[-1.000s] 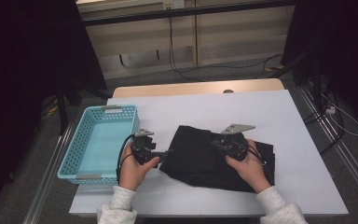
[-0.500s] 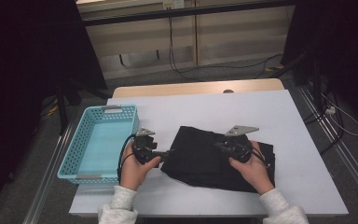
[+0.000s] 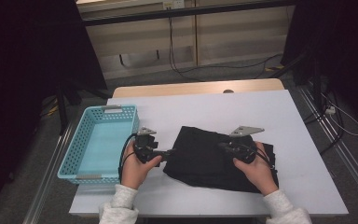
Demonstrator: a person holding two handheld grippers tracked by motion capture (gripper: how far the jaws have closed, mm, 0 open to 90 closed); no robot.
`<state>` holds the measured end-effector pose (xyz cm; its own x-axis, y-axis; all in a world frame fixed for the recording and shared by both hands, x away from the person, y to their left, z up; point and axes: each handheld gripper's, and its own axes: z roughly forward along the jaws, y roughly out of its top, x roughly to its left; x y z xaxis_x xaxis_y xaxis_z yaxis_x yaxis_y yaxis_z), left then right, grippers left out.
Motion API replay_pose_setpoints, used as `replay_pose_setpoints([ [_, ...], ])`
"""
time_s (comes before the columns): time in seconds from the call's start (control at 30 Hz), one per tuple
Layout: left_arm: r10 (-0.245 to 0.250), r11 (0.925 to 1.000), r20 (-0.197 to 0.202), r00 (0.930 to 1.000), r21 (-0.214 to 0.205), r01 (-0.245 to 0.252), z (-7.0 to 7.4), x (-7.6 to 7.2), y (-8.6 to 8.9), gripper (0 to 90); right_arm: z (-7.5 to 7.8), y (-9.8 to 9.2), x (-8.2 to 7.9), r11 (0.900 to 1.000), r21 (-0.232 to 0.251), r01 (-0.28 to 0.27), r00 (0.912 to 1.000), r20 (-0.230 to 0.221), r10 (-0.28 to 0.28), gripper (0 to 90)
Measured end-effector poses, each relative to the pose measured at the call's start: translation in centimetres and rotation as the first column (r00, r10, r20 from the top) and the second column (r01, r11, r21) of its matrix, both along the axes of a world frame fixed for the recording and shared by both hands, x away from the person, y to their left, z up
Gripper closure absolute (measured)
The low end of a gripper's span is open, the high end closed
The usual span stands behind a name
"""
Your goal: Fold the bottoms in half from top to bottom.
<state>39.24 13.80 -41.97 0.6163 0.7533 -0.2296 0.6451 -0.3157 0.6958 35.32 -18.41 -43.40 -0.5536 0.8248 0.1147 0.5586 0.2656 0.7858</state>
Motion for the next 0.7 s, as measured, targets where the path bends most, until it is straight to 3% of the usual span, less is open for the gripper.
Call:
replay_pose_setpoints([
  [0.7, -0.006, 0.9999, 0.000, 1.0000, 0.012, 0.006, 0.02, 0.15, 0.01, 16.7, -0.01, -0.66, -0.33, 0.9999, -0.004, 0.014, 0.9999, -0.002, -0.014, 90.0],
])
